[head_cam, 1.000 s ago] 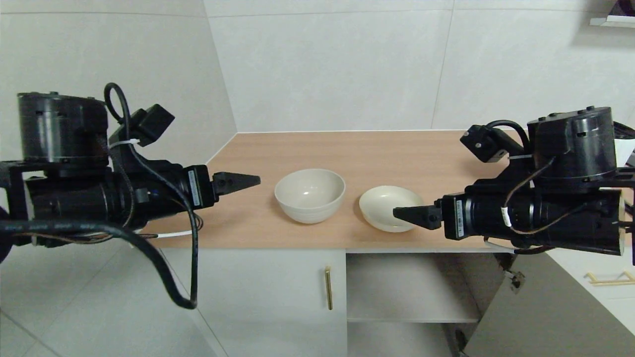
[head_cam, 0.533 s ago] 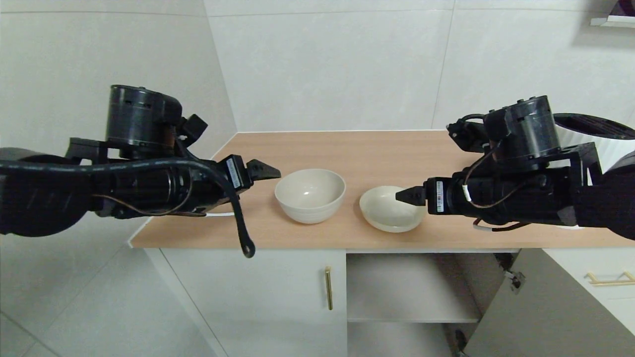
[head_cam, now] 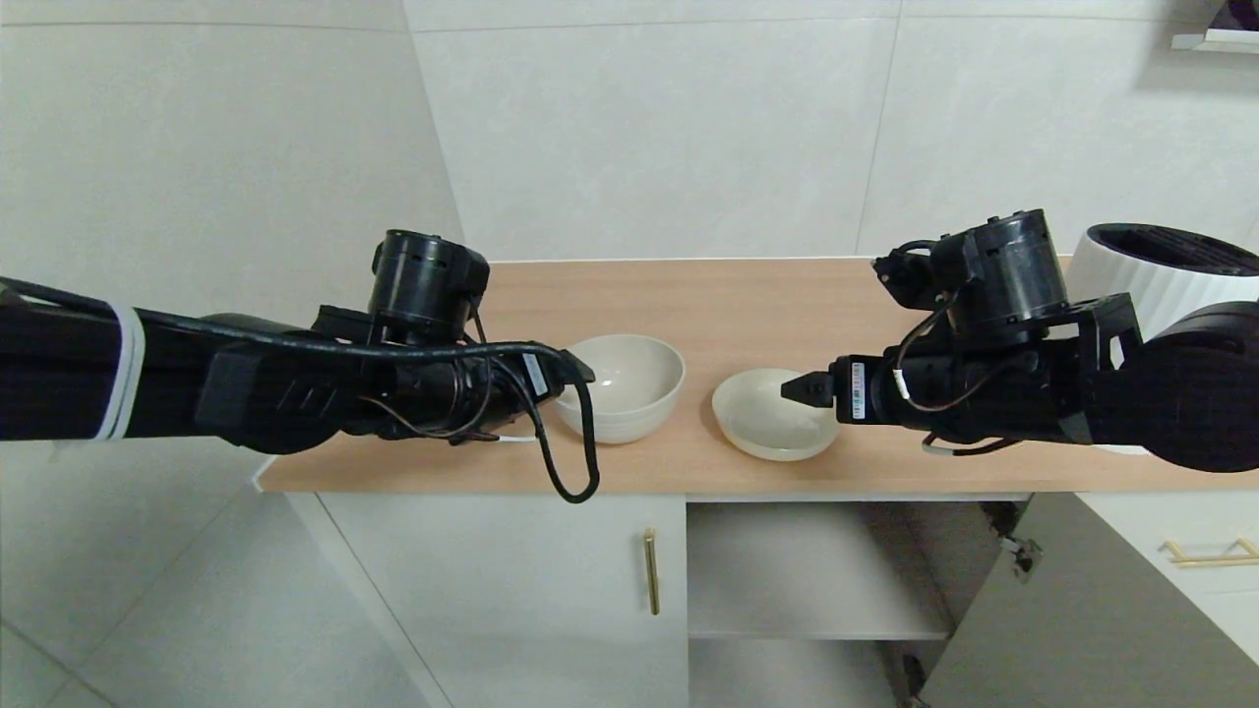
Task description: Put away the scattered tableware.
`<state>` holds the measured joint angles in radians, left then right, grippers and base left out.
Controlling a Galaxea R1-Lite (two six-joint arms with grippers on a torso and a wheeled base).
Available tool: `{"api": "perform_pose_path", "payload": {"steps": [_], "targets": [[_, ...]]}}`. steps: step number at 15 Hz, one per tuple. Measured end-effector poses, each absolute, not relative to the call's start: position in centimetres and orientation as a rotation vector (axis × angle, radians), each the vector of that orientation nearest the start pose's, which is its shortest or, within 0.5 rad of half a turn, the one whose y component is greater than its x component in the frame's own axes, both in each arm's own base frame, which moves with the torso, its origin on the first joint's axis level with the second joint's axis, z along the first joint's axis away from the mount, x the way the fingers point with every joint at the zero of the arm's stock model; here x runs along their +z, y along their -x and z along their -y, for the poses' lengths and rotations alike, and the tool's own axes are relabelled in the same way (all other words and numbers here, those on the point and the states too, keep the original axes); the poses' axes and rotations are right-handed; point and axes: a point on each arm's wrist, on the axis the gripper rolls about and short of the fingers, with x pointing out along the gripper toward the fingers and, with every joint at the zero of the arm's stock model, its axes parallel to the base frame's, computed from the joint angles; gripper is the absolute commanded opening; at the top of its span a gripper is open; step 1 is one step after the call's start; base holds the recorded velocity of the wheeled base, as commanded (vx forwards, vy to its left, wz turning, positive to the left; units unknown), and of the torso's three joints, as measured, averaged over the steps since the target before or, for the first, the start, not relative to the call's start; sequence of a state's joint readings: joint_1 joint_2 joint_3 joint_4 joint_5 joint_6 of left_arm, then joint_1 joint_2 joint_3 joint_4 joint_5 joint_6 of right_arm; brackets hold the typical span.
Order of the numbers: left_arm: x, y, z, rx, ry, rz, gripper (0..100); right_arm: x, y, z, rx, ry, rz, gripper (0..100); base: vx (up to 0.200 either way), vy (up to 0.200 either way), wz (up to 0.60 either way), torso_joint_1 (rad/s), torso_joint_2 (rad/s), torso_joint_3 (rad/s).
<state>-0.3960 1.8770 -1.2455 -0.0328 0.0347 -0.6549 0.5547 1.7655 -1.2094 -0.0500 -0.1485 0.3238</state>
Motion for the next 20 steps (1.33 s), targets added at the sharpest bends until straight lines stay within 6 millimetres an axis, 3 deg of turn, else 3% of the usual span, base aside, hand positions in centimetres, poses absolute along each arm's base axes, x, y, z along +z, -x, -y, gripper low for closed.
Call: {"api": "perform_pose_path", "payload": {"steps": [2,3,9,16,20], "targets": [[18.2,-33.7,14.0,-0.147,0.502,-0.672,100,21.6,-28.7,-17.4,0.314,-0.138,-0.537,100,0.000,0.000,0.00,0.000,0.00,0.000],[18.0,-33.8,14.1,-0.148,0.502,-0.671,0,21.6,-28.7,-17.4,0.314,-0.139,-0.537,100,0.000,0.000,0.00,0.000,0.00,0.000],[17.7,-33.8,14.2,-0.146,0.497,-0.683,0,21.7,-28.7,-17.4,0.316,-0.140,-0.536,100,0.000,0.000,0.00,0.000,0.00,0.000],[18.8,-33.3,14.0,-0.157,0.509,-0.653,0,21.7,-28.9,-17.5,0.301,-0.152,-0.533,100,0.000,0.000,0.00,0.000,0.00,0.000],[19.2,-33.1,13.9,-0.160,0.512,-0.645,0,20.3,-30.6,-18.2,0.164,-0.114,-0.513,100,0.000,0.000,0.00,0.000,0.00,0.000]]}}
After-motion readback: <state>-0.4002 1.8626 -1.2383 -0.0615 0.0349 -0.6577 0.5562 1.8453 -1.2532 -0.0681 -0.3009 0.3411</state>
